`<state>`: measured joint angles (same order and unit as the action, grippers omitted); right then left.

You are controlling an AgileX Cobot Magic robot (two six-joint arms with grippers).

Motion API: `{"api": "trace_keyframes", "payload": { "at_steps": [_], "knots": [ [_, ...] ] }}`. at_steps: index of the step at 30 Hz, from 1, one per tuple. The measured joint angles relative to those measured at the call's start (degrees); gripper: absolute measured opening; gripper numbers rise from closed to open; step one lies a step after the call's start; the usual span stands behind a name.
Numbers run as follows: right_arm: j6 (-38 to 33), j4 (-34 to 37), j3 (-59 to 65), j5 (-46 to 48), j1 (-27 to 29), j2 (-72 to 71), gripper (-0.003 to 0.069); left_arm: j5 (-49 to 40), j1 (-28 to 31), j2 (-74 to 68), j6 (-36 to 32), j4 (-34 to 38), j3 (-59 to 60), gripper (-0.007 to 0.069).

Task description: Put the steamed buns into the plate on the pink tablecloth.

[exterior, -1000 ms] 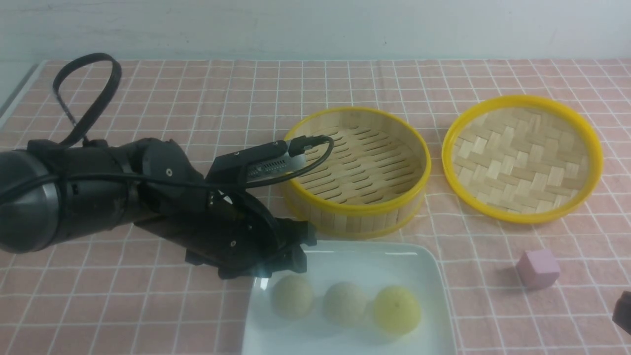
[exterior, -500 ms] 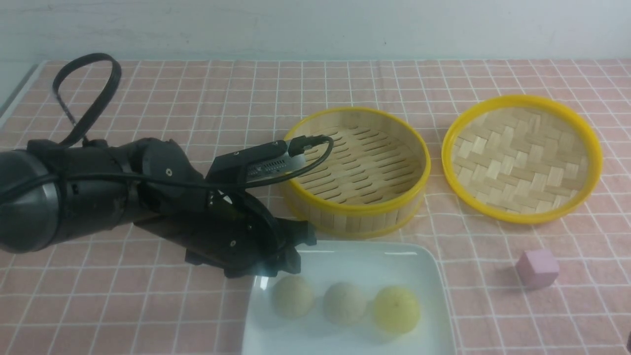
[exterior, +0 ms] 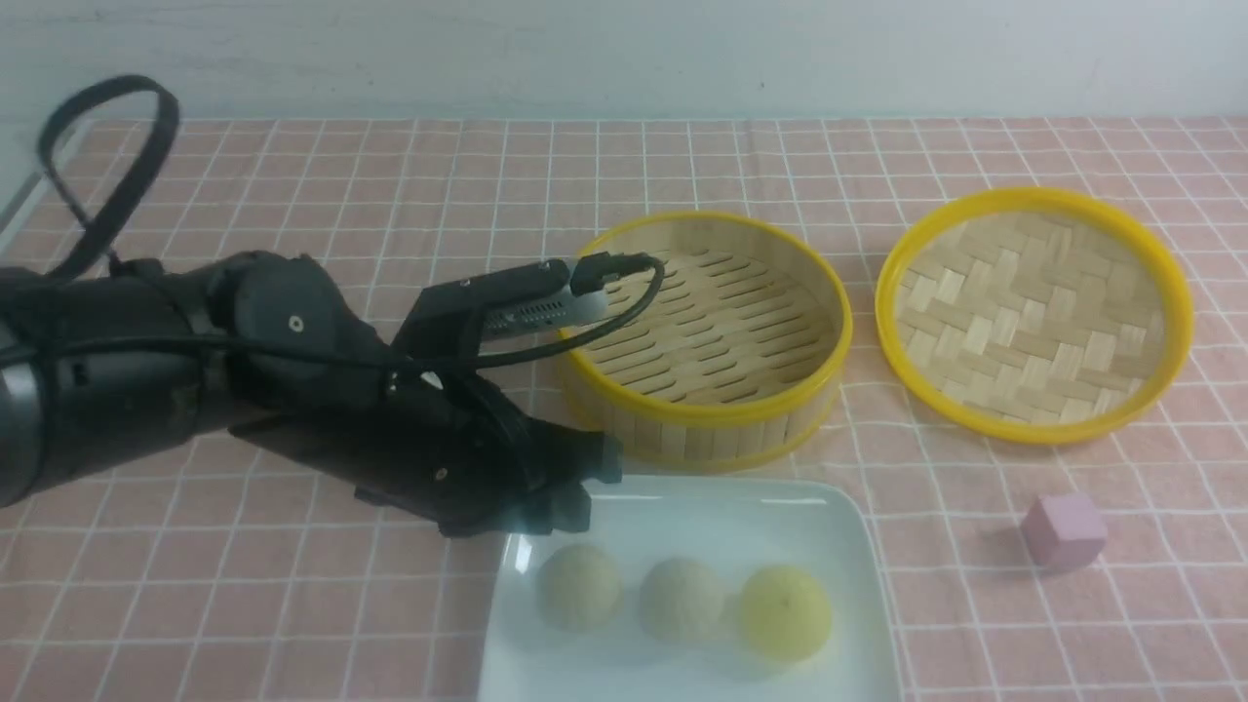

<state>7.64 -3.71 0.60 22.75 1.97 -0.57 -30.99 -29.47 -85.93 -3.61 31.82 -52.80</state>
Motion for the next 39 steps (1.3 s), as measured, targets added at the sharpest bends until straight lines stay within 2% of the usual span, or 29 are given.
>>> {"api": "trace_keyframes", "payload": {
  "at_steps": [7,19,22,26,28,35,39],
  "knots": [
    [0.0,0.0,0.0,0.0,0.8,0.0,0.0023,-0.8,0.0,8.0,-1.1,-1.4,0.0,0.0200],
    [0.0,0.0,0.0,0.0,4.5,0.0,0.0036,-9.1,0.0,30.9,-2.3,-17.8,0.0,0.0192],
    [0.0,0.0,0.0,0.0,3.6,0.0,0.0039,-12.1,0.0,34.8,-2.4,-19.6,0.0,0.0141],
    [0.0,0.0,0.0,0.0,0.9,0.0,0.0041,-16.0,0.0,39.1,-2.4,-20.5,0.0,0.0028],
    [0.0,0.0,0.0,0.0,0.1,0.0,0.0044,-17.4,0.0,40.9,-2.4,-20.8,0.0,0.0011],
    [0.0,0.0,0.0,0.0,-1.0,0.0,0.0050,-27.6,0.0,51.6,4.8,-28.3,1.0,0.0001],
    [0.0,0.0,0.0,0.0,-1.0,0.0,0.0055,-29.2,0.0,58.5,10.3,-30.7,6.9,0.0001]
  ]
}}
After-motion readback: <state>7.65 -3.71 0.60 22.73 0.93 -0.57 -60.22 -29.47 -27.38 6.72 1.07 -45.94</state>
